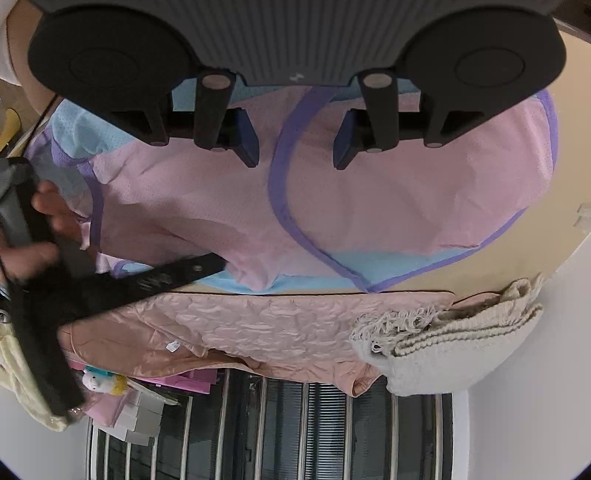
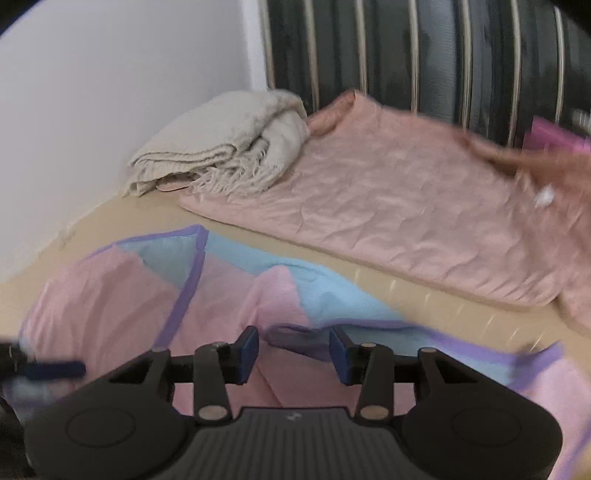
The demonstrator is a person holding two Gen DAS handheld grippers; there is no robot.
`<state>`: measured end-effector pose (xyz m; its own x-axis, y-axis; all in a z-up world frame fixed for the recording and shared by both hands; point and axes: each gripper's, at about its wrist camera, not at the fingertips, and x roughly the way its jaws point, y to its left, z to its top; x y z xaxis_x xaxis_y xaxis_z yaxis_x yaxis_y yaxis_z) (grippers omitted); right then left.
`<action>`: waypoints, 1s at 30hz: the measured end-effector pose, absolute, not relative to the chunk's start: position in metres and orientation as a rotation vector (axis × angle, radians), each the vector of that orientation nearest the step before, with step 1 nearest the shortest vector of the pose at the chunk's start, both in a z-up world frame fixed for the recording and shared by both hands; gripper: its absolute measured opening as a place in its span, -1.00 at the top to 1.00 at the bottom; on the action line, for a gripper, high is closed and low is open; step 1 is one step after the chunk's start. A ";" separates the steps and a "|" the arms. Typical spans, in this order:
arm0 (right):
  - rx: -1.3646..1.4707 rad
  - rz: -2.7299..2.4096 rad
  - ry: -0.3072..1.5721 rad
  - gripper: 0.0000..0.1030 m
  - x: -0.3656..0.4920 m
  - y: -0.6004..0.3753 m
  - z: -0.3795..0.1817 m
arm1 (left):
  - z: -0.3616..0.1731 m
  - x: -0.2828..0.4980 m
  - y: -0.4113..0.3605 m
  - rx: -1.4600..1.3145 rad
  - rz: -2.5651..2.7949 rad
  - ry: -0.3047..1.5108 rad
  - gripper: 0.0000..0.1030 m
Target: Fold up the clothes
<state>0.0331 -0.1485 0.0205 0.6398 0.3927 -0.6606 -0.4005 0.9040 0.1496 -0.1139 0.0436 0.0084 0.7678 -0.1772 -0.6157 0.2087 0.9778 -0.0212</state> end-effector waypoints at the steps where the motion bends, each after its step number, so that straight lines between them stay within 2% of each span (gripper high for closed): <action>1: 0.023 0.432 0.760 0.90 0.039 -0.151 0.018 | 0.008 -0.114 0.043 0.056 -0.209 0.661 0.13; 5: 0.142 0.351 0.677 0.92 0.055 -0.174 0.024 | 0.008 -0.115 0.042 0.066 -0.210 0.657 0.13; 7: 0.179 0.343 0.663 0.73 0.057 -0.183 0.028 | 0.008 -0.116 0.044 0.066 -0.213 0.656 0.13; 9: 0.231 0.382 0.695 0.02 0.055 -0.193 0.030 | 0.008 -0.117 0.045 0.063 -0.213 0.654 0.13; 10: 0.250 0.403 0.708 -0.06 0.053 -0.197 0.029 | 0.007 -0.117 0.046 0.062 -0.214 0.652 0.12; 12: 0.251 0.434 0.740 -0.06 0.049 -0.200 0.024 | 0.006 -0.116 0.047 0.064 -0.214 0.647 0.10; 13: 0.245 0.446 0.759 -0.05 0.050 -0.199 0.021 | 0.006 -0.116 0.046 0.067 -0.212 0.646 0.10; 14: 0.223 0.449 0.770 0.13 0.048 -0.197 0.017 | 0.006 -0.116 0.046 0.068 -0.212 0.644 0.08; 15: 0.168 0.436 0.760 0.61 0.044 -0.192 0.014 | 0.006 -0.115 0.045 0.070 -0.211 0.643 0.06; 16: 0.113 0.413 0.754 0.91 0.039 -0.188 0.012 | 0.005 -0.115 0.045 0.071 -0.211 0.642 0.06; 17: 0.072 0.373 0.750 0.98 0.034 -0.186 0.012 | 0.005 -0.115 0.045 0.070 -0.211 0.643 0.06; 21: 0.042 0.256 0.702 0.97 0.001 -0.202 0.020 | 0.006 -0.115 0.046 0.068 -0.206 0.645 0.04; 23: 0.072 0.262 0.679 0.81 -0.018 -0.211 0.027 | 0.006 -0.115 0.046 0.068 -0.204 0.645 0.03; 24: 0.096 0.284 0.668 0.39 -0.028 -0.215 0.031 | 0.006 -0.115 0.046 0.068 -0.202 0.645 0.02; 26: 0.112 0.332 0.656 -0.11 -0.046 -0.215 0.034 | 0.005 -0.115 0.045 0.068 -0.200 0.646 -0.01; 28: 0.053 0.370 0.640 0.06 -0.058 -0.204 0.030 | 0.005 -0.115 0.045 0.068 -0.197 0.646 -0.02; 29: 0.015 0.382 0.641 0.68 -0.061 -0.197 0.025 | 0.005 -0.114 0.045 0.068 -0.196 0.646 -0.03; 30: -0.018 0.371 0.658 0.89 -0.061 -0.190 0.019 | 0.005 -0.114 0.045 0.068 -0.195 0.646 -0.03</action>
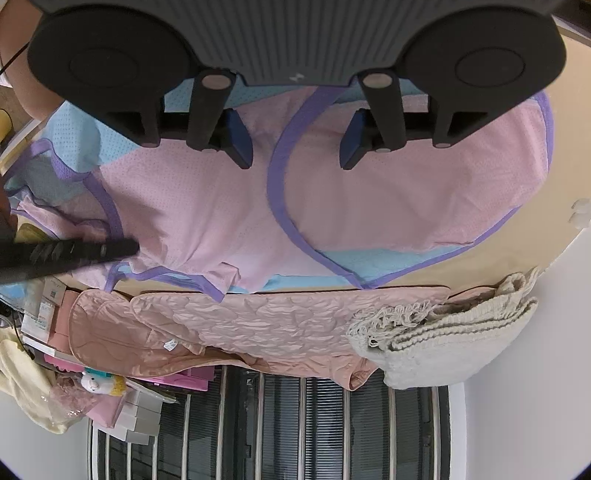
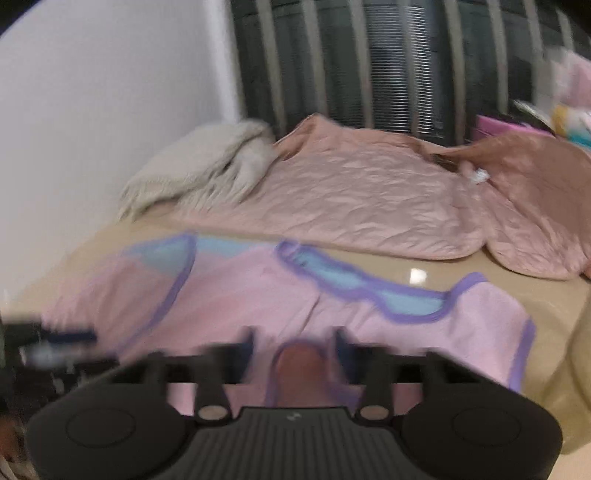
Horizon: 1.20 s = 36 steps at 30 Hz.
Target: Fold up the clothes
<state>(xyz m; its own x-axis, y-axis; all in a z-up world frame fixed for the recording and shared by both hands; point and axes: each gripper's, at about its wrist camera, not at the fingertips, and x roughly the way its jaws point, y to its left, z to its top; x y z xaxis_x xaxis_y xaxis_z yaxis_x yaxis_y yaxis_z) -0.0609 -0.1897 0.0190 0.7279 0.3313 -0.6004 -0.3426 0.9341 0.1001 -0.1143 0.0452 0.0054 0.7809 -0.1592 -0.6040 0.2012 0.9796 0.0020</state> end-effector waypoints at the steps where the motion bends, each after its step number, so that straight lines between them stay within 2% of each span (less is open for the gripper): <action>1: -0.031 0.346 0.668 0.94 -0.060 -0.186 0.014 | 0.005 -0.114 0.045 0.068 -0.194 0.646 -0.03; 7: 0.050 0.310 0.578 0.95 -0.104 -0.202 0.033 | 0.005 -0.115 0.047 0.065 -0.192 0.645 -0.04; 11: 0.037 0.365 0.630 0.89 -0.127 -0.201 0.030 | 0.005 -0.115 0.046 0.066 -0.192 0.644 -0.07; 13: 0.017 0.385 0.641 0.71 -0.128 -0.198 0.027 | 0.005 -0.115 0.048 0.067 -0.194 0.643 -0.07; 14: 0.024 0.376 0.623 0.38 -0.129 -0.200 0.028 | 0.005 -0.115 0.048 0.066 -0.196 0.643 -0.07; 15: 0.034 0.358 0.603 0.16 -0.127 -0.203 0.031 | 0.005 -0.115 0.049 0.066 -0.198 0.643 -0.07; 16: 0.041 0.332 0.584 0.13 -0.124 -0.206 0.032 | 0.005 -0.116 0.050 0.067 -0.200 0.643 -0.08; 18: 0.049 0.315 0.588 0.16 -0.112 -0.212 0.027 | 0.004 -0.119 0.051 0.070 -0.209 0.636 -0.09; 19: 0.049 0.313 0.607 0.25 -0.104 -0.213 0.022 | 0.004 -0.120 0.051 0.073 -0.212 0.633 -0.09; 20: 0.039 0.305 0.638 0.83 -0.096 -0.212 0.015 | 0.003 -0.121 0.051 0.077 -0.216 0.629 -0.10; 21: 0.027 0.291 0.644 0.91 -0.090 -0.212 0.010 | 0.003 -0.123 0.052 0.082 -0.221 0.626 -0.13; 24: 0.012 0.196 0.606 0.93 -0.085 -0.217 0.009 | 0.004 -0.124 0.059 0.086 -0.227 0.629 -0.18; 28: -0.022 0.193 0.545 0.73 -0.109 -0.220 0.026 | 0.014 -0.147 0.077 0.067 -0.330 0.561 -0.19; 30: -0.095 0.355 0.479 0.40 -0.139 -0.211 0.034 | 0.016 -0.166 0.079 0.132 -0.389 0.504 -0.25; 32: -0.193 0.531 0.412 0.27 -0.170 -0.199 0.038 | 0.016 -0.185 0.075 0.260 -0.427 0.452 -0.32; 36: -0.539 0.801 0.396 0.18 -0.209 -0.159 0.019 | -0.003 -0.203 0.054 0.564 -0.502 0.428 -0.33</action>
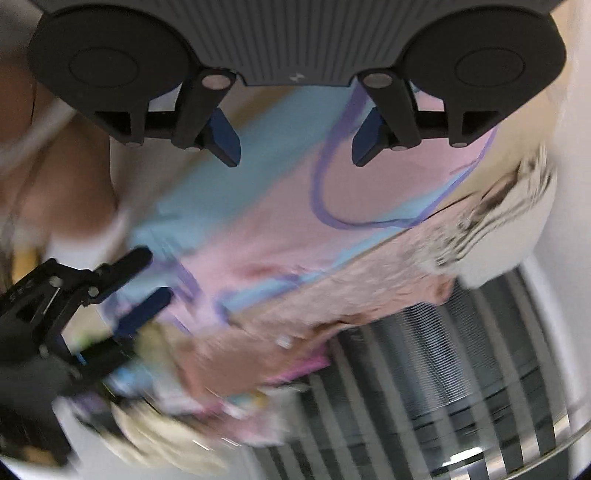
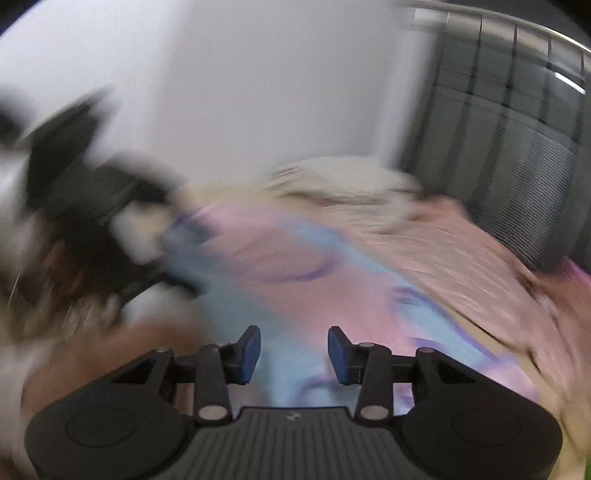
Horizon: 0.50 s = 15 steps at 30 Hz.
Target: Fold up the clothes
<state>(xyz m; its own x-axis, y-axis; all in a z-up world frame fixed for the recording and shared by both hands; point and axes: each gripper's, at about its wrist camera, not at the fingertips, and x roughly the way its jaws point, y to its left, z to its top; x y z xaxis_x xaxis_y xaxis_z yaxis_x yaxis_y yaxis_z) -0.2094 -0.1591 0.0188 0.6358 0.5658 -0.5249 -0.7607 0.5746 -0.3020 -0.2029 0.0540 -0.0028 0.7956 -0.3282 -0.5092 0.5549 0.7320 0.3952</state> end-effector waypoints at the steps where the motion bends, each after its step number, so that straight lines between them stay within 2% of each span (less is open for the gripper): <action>1: -0.633 0.816 0.395 0.16 -0.214 -0.151 0.012 | -0.009 -0.205 0.051 0.626 -0.522 0.423 -0.33; 4: -0.837 0.806 0.380 0.21 -0.215 -0.138 -0.006 | -0.025 -0.212 0.041 0.828 -0.551 0.373 -0.33; 5: -0.881 0.806 0.386 0.30 -0.214 -0.136 -0.010 | -0.031 -0.213 0.039 0.883 -0.552 0.364 -0.31; 8: -0.993 0.775 0.367 0.57 -0.213 -0.135 -0.015 | -0.048 -0.209 0.040 0.991 -0.539 0.356 -0.02; 10: -1.014 0.784 0.372 0.70 -0.213 -0.137 -0.011 | -0.045 -0.209 0.043 1.002 -0.546 0.361 0.06; 12: -0.987 0.807 0.392 1.00 -0.217 -0.139 -0.004 | -0.036 -0.206 0.047 0.975 -0.564 0.392 0.35; 13: -0.968 0.824 0.411 1.00 -0.218 -0.139 0.001 | -0.030 -0.205 0.049 0.958 -0.576 0.409 0.45; 15: -0.944 0.856 0.452 1.00 -0.218 -0.142 0.011 | -0.012 -0.201 0.057 0.905 -0.625 0.466 0.89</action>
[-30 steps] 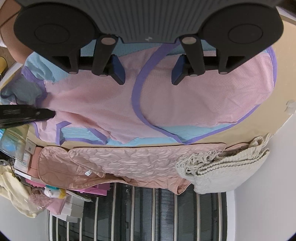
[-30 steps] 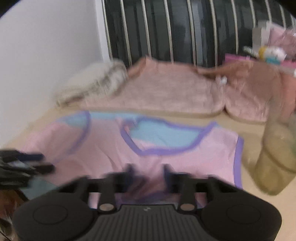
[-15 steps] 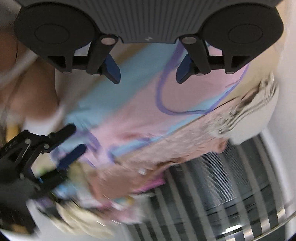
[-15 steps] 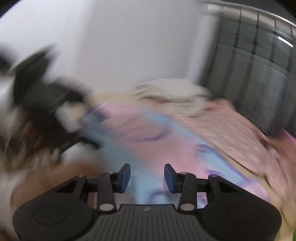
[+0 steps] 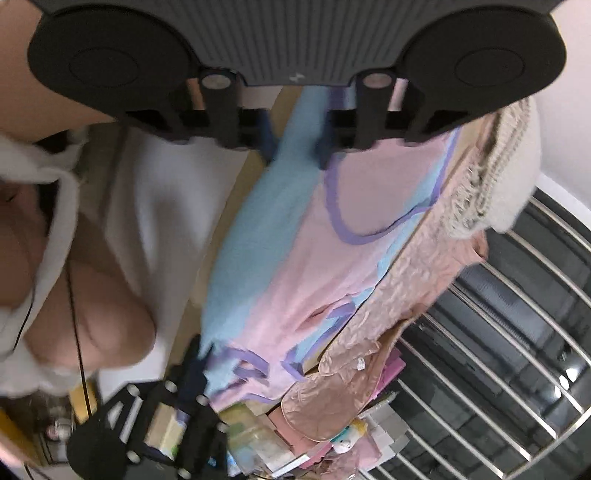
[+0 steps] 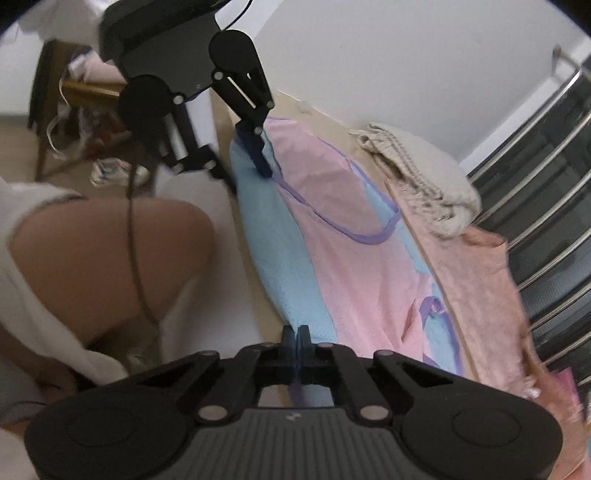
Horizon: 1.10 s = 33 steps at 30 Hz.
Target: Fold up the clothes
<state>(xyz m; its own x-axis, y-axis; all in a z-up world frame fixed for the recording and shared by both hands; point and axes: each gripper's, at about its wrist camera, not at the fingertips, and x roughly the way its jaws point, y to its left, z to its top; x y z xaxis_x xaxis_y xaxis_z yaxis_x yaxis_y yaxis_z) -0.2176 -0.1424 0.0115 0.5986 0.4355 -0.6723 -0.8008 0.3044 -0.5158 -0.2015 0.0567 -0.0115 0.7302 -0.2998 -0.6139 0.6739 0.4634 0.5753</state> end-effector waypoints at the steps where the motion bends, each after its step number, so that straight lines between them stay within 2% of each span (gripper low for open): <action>1: -0.950 0.862 0.459 1.00 -0.217 -0.144 0.017 | 0.000 -0.197 0.062 0.861 -0.679 0.518 0.94; 6: -0.897 0.932 0.499 1.00 -0.180 -0.150 0.057 | 0.048 -0.148 0.083 0.709 -0.788 0.640 0.97; 10: -0.801 0.862 0.483 0.89 -0.106 -0.142 0.071 | 0.047 -0.075 0.096 0.612 -0.721 0.794 0.88; 12: -0.807 0.743 0.480 0.67 -0.082 -0.141 0.068 | 0.039 -0.059 0.103 0.586 -0.658 0.807 0.72; 13: -0.805 0.693 0.479 0.66 -0.078 -0.146 0.068 | 0.039 -0.057 0.110 0.550 -0.645 0.819 0.67; 14: -0.770 0.686 0.477 0.65 -0.083 -0.159 0.072 | 0.041 -0.061 0.121 0.495 -0.639 0.823 0.56; 15: -0.734 0.679 0.475 0.56 -0.088 -0.173 0.077 | 0.045 -0.067 0.134 0.438 -0.643 0.820 0.35; 16: -0.694 0.681 0.479 0.43 -0.095 -0.188 0.080 | 0.047 -0.076 0.146 0.393 -0.644 0.811 0.24; 17: -0.643 0.703 0.497 0.21 -0.107 -0.204 0.080 | 0.048 -0.084 0.154 0.366 -0.632 0.803 0.08; 18: -0.591 0.724 0.514 0.10 -0.120 -0.221 0.080 | 0.047 -0.093 0.160 0.342 -0.615 0.801 0.04; 19: -0.545 0.744 0.537 0.10 -0.132 -0.235 0.079 | 0.045 -0.100 0.166 0.321 -0.601 0.802 0.04; 23: -0.518 0.745 0.634 0.11 -0.164 -0.250 0.050 | 0.027 -0.109 0.165 0.333 -0.557 0.797 0.03; 27: -0.494 0.714 0.673 0.29 -0.158 -0.255 0.030 | 0.022 -0.103 0.177 0.265 -0.541 0.776 -0.01; 28: -0.462 0.711 0.668 0.40 -0.155 -0.260 0.030 | 0.021 -0.100 0.182 0.252 -0.531 0.773 -0.03; 29: -0.443 0.691 0.679 0.79 -0.149 -0.263 0.029 | 0.020 -0.099 0.186 0.247 -0.523 0.770 -0.04; 30: -0.431 0.682 0.708 0.96 -0.143 -0.265 0.029 | 0.019 -0.096 0.190 0.251 -0.512 0.763 -0.04; 33: -0.429 0.803 0.794 0.97 -0.132 -0.269 0.042 | 0.020 -0.090 0.203 0.241 -0.476 0.768 -0.05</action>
